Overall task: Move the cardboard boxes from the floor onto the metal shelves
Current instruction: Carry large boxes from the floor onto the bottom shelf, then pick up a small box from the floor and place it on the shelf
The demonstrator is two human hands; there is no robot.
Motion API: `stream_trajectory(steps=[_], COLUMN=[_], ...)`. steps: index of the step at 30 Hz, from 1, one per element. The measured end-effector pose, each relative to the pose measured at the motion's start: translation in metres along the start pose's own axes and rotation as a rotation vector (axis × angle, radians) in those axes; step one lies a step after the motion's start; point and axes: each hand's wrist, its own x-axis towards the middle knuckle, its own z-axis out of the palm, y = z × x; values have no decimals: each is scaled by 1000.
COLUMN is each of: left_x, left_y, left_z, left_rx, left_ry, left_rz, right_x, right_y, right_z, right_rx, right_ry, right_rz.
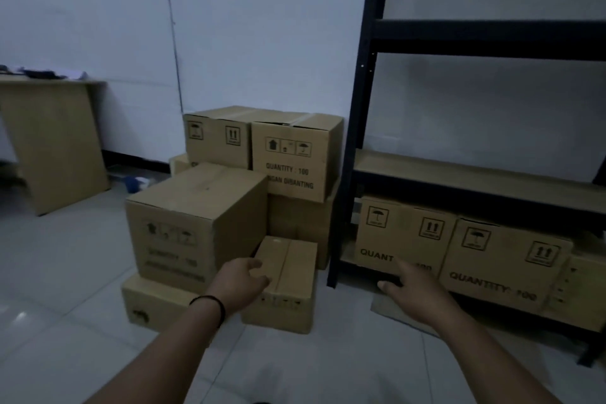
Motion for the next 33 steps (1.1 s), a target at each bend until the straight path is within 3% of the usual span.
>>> stream_trajectory(steps=[14, 24, 33], left_x=[8, 62, 138], left_y=[-45, -39, -77], left_z=[-20, 3, 39], left_rx=[-22, 40, -16], left_ry=[114, 63, -82], left_rz=[-182, -209, -206], right_x=[48, 87, 139], right_y=[-22, -11, -3], right_z=[39, 66, 110], right_rx=[56, 57, 57], right_ry=[-57, -177, -218], right_rz=[-33, 7, 108])
